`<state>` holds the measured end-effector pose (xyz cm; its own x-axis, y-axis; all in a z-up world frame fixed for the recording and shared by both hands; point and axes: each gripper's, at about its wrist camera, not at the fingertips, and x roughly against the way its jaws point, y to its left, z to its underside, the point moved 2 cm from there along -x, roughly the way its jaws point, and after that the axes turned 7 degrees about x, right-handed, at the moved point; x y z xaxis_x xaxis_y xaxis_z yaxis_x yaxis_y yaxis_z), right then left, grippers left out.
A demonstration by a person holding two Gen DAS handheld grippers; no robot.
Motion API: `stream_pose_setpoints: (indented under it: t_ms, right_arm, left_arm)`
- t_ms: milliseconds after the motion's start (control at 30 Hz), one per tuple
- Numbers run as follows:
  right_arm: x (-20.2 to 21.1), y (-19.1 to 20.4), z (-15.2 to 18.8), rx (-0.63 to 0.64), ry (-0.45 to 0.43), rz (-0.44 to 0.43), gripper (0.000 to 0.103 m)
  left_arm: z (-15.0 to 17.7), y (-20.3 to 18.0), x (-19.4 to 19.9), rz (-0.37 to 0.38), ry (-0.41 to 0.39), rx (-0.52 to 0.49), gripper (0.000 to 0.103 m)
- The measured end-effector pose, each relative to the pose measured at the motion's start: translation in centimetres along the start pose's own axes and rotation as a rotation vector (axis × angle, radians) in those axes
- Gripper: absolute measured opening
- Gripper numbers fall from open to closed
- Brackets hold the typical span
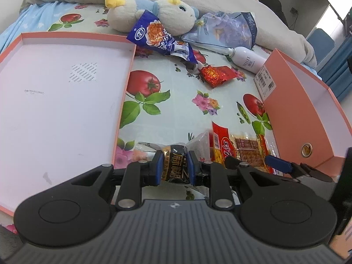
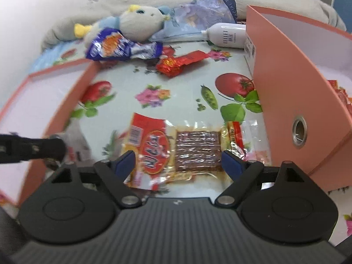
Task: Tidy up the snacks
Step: 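Lift the jerky packet with the right gripper while the left lifts the dark snack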
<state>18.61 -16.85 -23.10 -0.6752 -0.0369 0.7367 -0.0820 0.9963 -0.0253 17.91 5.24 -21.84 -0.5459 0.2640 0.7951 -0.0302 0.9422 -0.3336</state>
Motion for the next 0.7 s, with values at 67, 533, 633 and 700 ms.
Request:
stream_pose_setpoints:
  t_ms: [67,533,633,700]
  right_arm:
    - [-0.3,-0.1,0.1,-0.004,-0.007,0.012,0.087]
    - [-1.9,-0.3,-0.4,0.012,0.036,0.033,0.078]
    - [-1.6,-0.2,-0.5,0.037,0.036,0.036,0.058]
    - [-1.4,-0.1,-0.6,0.046,0.040,0.025,0.055]
  left_arm:
    - [0.0,0.0,0.0,0.001,-0.001,0.000,0.027]
    - [0.1,0.4,-0.1,-0.004,0.000,0.016,0.027]
    - [0.2,0.4,-0.1,-0.002,-0.002,0.021,0.027]
    - [0.3,0.4,0.0,0.000,-0.003,0.023,0.027]
